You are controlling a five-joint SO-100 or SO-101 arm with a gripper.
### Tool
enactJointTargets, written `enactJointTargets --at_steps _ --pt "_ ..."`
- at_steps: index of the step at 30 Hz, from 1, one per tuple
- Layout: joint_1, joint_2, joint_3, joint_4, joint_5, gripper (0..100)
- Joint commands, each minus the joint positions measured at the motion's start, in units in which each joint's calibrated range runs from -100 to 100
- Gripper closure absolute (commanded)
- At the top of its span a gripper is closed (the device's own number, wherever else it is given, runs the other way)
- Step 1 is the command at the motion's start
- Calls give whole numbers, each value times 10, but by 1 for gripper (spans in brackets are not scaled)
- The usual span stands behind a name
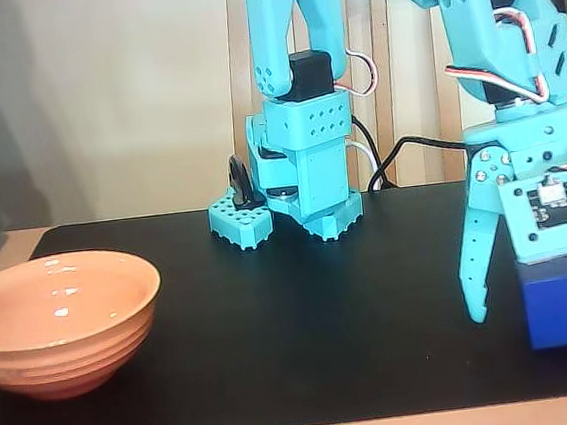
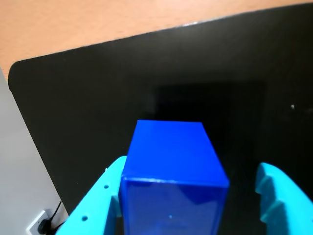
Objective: Place the blue cube in the orange bowl.
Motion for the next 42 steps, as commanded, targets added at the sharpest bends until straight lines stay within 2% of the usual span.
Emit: enactJointTargets --at_steps 1,11,13,18,42 --pt "-12 -49 27 -15 6 72" --pt "-34 -64 22 -43 8 72" --pt "-32 -77 23 -65 29 78" --pt "-28 -96 23 -61 38 86" --pt "-8 -111 26 -66 38 86"
